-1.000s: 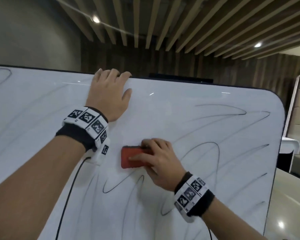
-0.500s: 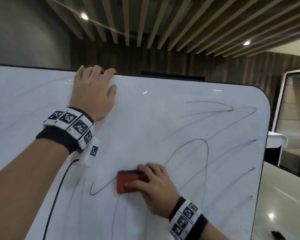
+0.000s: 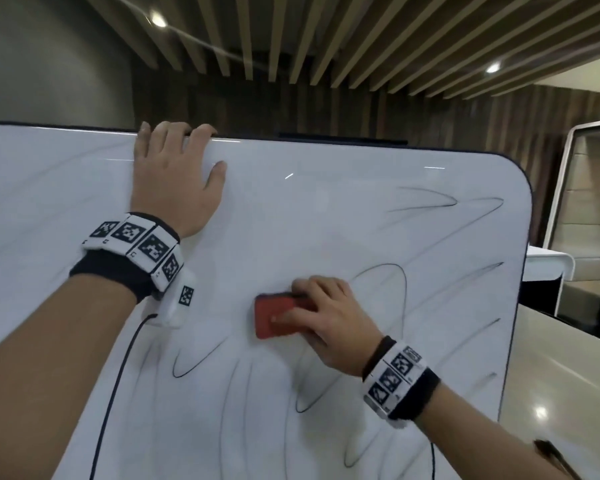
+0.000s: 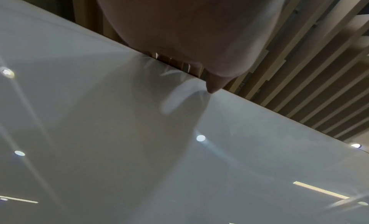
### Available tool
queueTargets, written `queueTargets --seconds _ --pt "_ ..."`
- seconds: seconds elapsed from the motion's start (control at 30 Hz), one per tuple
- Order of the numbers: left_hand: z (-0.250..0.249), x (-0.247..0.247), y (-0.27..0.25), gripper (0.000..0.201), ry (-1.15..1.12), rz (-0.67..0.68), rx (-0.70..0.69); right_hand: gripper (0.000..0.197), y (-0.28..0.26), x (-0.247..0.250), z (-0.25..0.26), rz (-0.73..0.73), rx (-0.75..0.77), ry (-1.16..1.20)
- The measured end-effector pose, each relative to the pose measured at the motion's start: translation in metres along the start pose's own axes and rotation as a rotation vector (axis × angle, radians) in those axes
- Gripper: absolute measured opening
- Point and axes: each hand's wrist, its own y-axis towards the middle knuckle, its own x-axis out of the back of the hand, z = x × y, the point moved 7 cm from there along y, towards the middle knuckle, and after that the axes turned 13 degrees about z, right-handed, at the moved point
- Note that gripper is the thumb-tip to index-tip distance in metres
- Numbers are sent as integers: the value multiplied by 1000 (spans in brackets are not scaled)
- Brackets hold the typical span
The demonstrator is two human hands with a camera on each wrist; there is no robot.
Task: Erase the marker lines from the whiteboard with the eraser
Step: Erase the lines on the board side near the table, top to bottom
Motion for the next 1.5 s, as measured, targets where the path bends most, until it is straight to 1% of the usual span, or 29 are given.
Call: queueTargets --seconds 0.03,0.07,0.1,0.23,0.3,0.33,0.4,0.5,0.53,0.57,0.6,0.63,0.7,0.73,0.77,0.8,0.9,0.93,0.97,1.1,1.17,1.2,1.23,1.27,1.33,1.4,1.43,1.47,1.5 --pt "1 0 1 53 0 6 -2 38 -6 -2 -2 92 81 -21" --pt "2 0 2 54 -2 11 2 38 -6 12 -19 106 84 -1" --pt "2 1 2 55 -6 15 12 38 -2 34 -43 46 25 37" --pt "-14 6 9 50 -18 20 45 49 -7 142 -167 -441 -441 140" --pt "-41 5 14 46 -33 32 -39 53 -14 152 -190 -549 -597 198" --pt "-58 3 16 48 -48 39 -94 53 -13 142 -180 -560 -599 189" --pt "-90 -9 16 55 -88 61 -169 49 -8 101 -132 -499 -475 182" --pt "-111 -28 11 61 -94 49 -148 39 -17 28 -46 -195 -160 51" --pt "-112 -32 10 62 -96 34 -139 38 -25 18 -39 -110 -107 6" --pt "-111 -35 10 63 -101 18 -143 37 -29 22 -48 -79 -109 -7" --pt "-110 -35 10 64 -106 4 -156 39 -32 35 -68 -125 -172 20" --pt "-107 -35 10 65 -109 -9 -169 42 -34 55 -93 -230 -282 63" --pt "-106 -36 11 66 -113 -25 -185 48 -39 100 -145 -467 -573 153" --pt "-106 -37 11 67 -116 -31 -185 51 -37 116 -162 -551 -681 192" --pt "-106 -38 10 67 -121 -31 -180 52 -32 124 -168 -589 -738 190" --pt "-105 -40 9 67 -122 -30 -172 52 -23 127 -163 -591 -732 155" --pt "-103 -43 8 67 -115 -42 -160 47 -13 107 -141 -462 -549 34" --pt "-102 -43 8 67 -111 -51 -161 46 -26 97 -145 -453 -551 31" --pt "-103 -44 8 67 -111 -56 -166 48 -49 90 -156 -490 -617 52" --pt "-103 -45 9 70 -123 -45 -157 60 -151 90 -225 -815 -1094 329" --pt "-102 -45 8 71 -123 -42 -162 58 -165 102 -248 -878 -1302 455" --pt "-102 -44 8 71 -125 -44 -164 56 -156 111 -251 -872 -1330 467" --pt "-102 -44 7 71 -127 -45 -163 55 -137 120 -247 -835 -1285 412" --pt "-102 -44 7 71 -128 -47 -159 54 -109 128 -234 -785 -1182 323" --pt "-101 -45 8 71 -127 -57 -152 54 -47 127 -188 -650 -878 153" --pt "-100 -47 9 71 -132 -66 -154 51 -15 110 -149 -505 -667 58" --pt "-100 -47 9 71 -130 -69 -159 49 -17 106 -146 -474 -625 31" --pt "-100 -47 9 71 -128 -71 -164 48 -31 107 -156 -484 -643 34" --pt "-101 -47 9 71 -127 -73 -168 50 -56 108 -176 -530 -722 64"
